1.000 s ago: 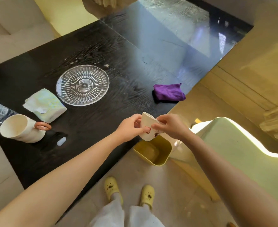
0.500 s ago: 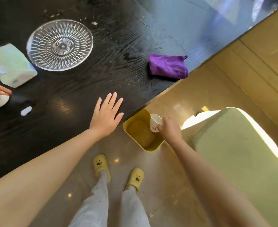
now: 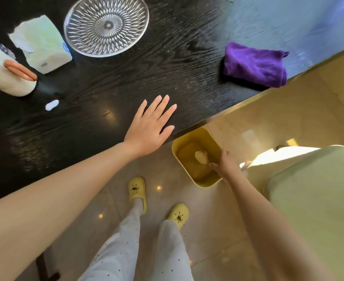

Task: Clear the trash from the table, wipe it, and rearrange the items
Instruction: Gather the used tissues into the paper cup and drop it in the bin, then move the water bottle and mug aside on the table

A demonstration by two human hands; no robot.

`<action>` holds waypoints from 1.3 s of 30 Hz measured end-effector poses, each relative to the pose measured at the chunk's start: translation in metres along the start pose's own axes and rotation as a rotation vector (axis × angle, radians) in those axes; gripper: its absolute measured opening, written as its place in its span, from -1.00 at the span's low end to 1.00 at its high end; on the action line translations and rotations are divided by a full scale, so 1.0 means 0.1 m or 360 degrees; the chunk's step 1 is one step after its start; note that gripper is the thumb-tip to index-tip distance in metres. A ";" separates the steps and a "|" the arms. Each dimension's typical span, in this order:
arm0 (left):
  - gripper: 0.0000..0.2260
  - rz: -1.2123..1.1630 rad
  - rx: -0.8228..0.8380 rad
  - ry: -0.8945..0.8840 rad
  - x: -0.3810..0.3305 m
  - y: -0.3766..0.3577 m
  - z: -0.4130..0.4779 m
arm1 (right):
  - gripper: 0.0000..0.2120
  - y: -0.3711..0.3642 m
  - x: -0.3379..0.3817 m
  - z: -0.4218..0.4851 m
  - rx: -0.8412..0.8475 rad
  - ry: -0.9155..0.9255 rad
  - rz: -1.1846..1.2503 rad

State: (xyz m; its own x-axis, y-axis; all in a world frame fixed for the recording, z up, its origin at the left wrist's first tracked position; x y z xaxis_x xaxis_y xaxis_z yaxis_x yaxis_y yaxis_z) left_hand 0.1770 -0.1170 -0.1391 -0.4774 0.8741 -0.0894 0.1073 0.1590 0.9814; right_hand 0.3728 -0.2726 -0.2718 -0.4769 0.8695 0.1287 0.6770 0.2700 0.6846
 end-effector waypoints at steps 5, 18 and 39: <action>-0.44 -0.0015 0.0089 -0.0007 -0.01 0.03 0.01 | -0.41 0.34 0.10 -0.11 0.0098 0.0087 -0.0069; -0.56 -0.0727 0.0575 0.0289 0.03 0.68 0.05 | -0.43 1.60 0.92 -0.98 0.0447 0.0463 -0.0594; -0.71 -0.0995 0.0285 0.0980 1.85 1.69 -1.47 | -0.71 1.87 3.50 -2.03 0.0122 0.1001 -0.1036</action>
State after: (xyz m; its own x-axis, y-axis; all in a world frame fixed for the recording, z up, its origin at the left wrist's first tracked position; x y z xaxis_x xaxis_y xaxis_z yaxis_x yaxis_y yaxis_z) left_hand -0.0215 0.0046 0.0349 -0.8721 0.2111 -0.4414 -0.2194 0.6377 0.7384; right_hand 0.2192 -0.0017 0.0469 -0.9810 0.1553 0.1164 0.1914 0.6755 0.7121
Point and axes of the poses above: each hand's wrist, its own z-axis towards the middle knuckle, its own y-axis out of the back of the hand, x = y × z, the point moved 2 cm from there along z, towards the middle knuckle, and after that the axes turned 13 degrees about -y, right-handed, at the moved point
